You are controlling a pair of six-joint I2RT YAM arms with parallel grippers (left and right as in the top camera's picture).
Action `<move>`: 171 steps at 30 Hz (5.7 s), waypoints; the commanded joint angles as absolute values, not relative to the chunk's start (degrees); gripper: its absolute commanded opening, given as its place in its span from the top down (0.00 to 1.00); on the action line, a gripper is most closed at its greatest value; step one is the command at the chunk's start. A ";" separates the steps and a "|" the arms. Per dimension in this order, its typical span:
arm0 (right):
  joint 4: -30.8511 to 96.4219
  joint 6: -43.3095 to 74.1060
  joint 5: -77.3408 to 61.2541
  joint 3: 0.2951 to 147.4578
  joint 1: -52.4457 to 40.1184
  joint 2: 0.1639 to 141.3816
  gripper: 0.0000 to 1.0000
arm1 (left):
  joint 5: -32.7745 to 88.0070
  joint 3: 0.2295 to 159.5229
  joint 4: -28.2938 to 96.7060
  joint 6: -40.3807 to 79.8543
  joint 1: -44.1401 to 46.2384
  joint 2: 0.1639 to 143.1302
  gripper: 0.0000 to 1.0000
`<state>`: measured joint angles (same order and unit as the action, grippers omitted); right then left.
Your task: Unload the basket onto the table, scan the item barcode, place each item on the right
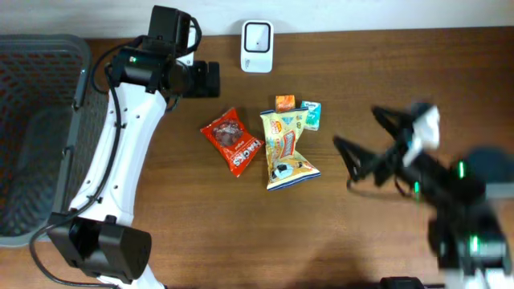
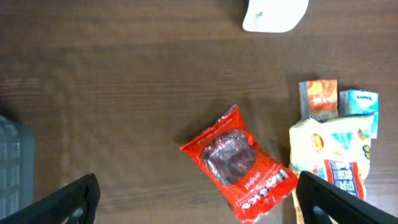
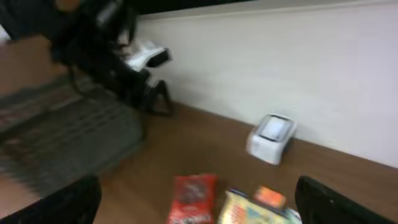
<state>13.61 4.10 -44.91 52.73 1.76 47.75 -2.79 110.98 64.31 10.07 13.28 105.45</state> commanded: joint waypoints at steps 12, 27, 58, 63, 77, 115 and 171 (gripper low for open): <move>22.06 27.99 -12.88 67.09 -16.64 84.25 0.18 | -2.35 110.78 64.20 9.72 13.43 105.41 0.01; 52.16 32.99 0.32 82.83 -16.84 101.51 0.95 | -2.35 110.78 64.20 9.72 13.50 105.41 0.01; 69.63 32.10 12.16 78.13 -13.65 101.60 0.92 | -2.35 110.78 64.20 9.74 13.43 105.41 0.01; 54.85 26.48 -9.30 78.61 -15.22 102.17 0.82 | -2.35 110.78 64.20 9.72 13.43 105.41 0.01; 82.85 18.63 -5.34 91.35 -14.74 109.80 0.73 | -2.35 110.78 64.20 9.74 13.43 105.41 0.01; 58.13 -12.23 -13.30 76.69 -11.90 112.05 0.01 | -2.35 110.78 64.20 9.74 13.43 105.41 0.01; 58.85 -5.69 -60.12 78.41 14.39 114.72 0.96 | -2.35 110.78 64.18 9.74 13.34 105.41 0.01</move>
